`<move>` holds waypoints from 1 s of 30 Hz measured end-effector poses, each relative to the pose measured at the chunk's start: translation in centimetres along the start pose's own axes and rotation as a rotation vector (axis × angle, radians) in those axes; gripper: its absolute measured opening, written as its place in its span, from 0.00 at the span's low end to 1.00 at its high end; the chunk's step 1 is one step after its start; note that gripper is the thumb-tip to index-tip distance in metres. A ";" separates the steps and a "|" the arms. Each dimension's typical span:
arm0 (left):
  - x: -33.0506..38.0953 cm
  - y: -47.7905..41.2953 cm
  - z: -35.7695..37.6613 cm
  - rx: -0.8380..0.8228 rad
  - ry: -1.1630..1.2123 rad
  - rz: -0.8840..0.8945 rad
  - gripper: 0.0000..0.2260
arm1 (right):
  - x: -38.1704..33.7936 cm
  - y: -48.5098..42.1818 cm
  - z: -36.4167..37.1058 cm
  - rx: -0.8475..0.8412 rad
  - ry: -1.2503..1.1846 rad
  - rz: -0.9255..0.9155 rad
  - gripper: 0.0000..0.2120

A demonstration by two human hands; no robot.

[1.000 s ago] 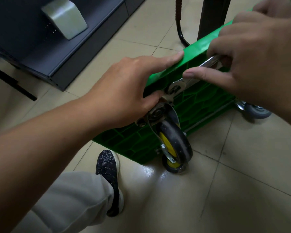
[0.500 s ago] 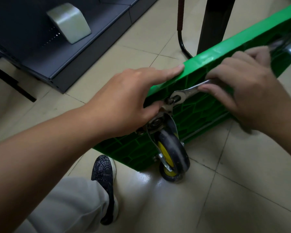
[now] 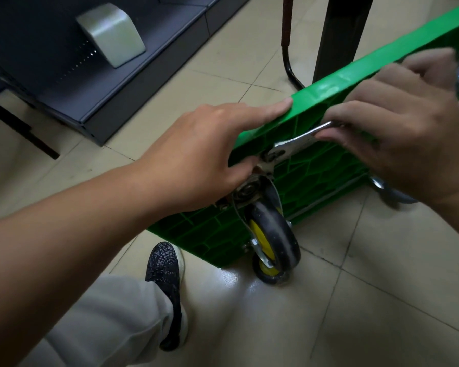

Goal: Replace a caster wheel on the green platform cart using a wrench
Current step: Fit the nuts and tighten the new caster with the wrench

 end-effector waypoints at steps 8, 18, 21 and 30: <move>-0.2 -0.1 0.1 0.036 0.001 0.019 0.34 | -0.6 1.9 2.7 -0.045 -0.133 0.176 0.16; -0.3 -0.1 0.0 0.027 0.008 0.019 0.33 | -5.3 5.6 7.1 -0.242 -0.807 0.825 0.19; -0.3 -0.1 0.1 0.016 0.009 0.012 0.34 | -6.3 5.7 8.1 -0.269 -0.974 0.874 0.19; -0.2 -0.1 -0.1 0.018 0.016 0.022 0.33 | -7.5 6.8 8.4 -0.242 -1.022 0.880 0.15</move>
Point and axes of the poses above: each hand's wrist, its own y-axis away from the middle knuckle, its own z-axis out of the palm, x = y × z, the point moved 4 cm from there along -y, towards the middle knuckle, and after that the axes turned 1 degree about -x, right-handed, at the moved point
